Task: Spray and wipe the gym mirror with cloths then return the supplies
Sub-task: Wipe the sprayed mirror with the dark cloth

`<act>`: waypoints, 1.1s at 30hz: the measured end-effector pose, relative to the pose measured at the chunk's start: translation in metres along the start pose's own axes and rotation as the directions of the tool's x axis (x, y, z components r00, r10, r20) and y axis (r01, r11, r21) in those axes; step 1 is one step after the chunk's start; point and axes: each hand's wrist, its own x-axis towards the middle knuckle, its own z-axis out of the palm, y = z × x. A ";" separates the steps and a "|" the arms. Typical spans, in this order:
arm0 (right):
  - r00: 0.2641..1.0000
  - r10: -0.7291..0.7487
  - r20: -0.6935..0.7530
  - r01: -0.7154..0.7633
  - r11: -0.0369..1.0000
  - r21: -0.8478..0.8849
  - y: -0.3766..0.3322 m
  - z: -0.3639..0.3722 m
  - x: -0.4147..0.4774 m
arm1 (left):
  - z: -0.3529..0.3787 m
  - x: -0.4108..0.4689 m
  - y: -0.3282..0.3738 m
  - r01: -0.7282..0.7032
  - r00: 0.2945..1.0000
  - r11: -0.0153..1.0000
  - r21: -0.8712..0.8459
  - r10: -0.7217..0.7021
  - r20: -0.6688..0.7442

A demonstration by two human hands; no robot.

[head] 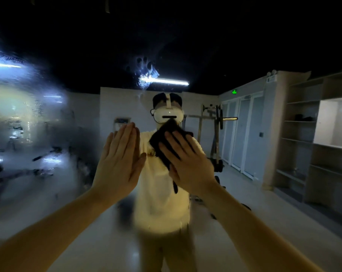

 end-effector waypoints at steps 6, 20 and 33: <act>0.918 0.395 -0.042 -0.394 0.919 0.028 0.073 -0.007 -0.065 | 0.030 0.000 0.017 0.079 0.996 0.995 0.058 -0.081 0.034; 0.759 0.649 -0.045 -0.634 0.753 0.179 -0.031 0.017 -0.046 | 0.024 -0.004 0.007 0.018 1.000 0.999 0.031 -0.019 0.023; 0.998 -0.056 0.003 0.055 0.985 0.161 -0.076 0.020 -0.027 | 0.010 -0.056 0.006 0.003 1.000 0.998 -0.068 -0.002 0.011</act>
